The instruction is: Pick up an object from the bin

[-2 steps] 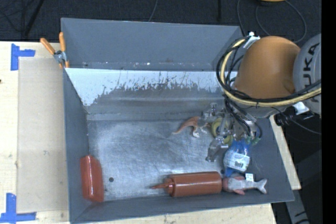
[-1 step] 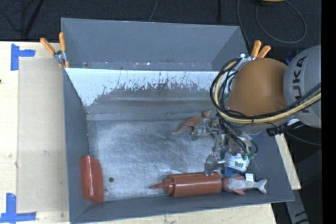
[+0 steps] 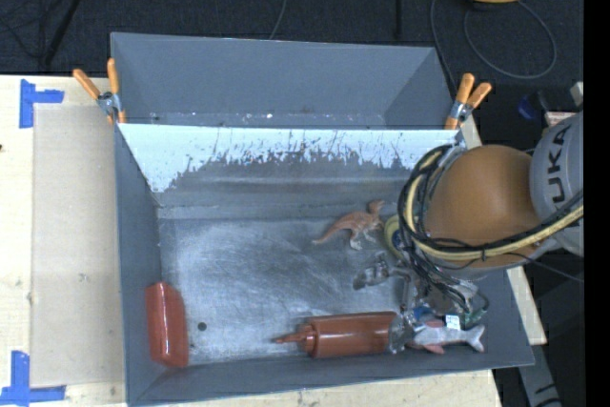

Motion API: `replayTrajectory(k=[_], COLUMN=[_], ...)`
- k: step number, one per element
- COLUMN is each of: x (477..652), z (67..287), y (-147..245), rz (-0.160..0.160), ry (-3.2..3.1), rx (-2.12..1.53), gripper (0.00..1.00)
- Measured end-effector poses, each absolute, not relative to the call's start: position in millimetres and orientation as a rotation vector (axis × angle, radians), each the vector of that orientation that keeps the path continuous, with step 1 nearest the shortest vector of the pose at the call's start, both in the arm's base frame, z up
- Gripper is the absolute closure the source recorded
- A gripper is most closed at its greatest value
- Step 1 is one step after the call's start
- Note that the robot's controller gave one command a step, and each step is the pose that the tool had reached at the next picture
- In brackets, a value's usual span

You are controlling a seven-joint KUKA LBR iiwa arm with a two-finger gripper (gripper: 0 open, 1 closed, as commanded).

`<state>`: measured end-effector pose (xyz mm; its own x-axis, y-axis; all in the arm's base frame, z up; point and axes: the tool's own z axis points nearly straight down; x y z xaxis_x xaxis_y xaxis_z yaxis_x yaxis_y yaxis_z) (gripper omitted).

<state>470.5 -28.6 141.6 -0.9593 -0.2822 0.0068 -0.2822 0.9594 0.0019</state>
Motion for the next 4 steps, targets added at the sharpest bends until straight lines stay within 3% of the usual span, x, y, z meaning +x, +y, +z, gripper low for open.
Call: replayTrajectory(k=[1, 2, 3, 4], x=[471.3, 480.2, 477.2, 477.2], z=[116, 86, 76, 76], y=[-5, -7, -7, -7], rz=[-0.001, 0.0, 0.005, 0.005], ry=[-3.052, -2.982, -2.96, -2.96], rx=[0.736, 1.0, 1.099, 1.099], gripper=[0.0, 0.0, 1.0, 1.0])
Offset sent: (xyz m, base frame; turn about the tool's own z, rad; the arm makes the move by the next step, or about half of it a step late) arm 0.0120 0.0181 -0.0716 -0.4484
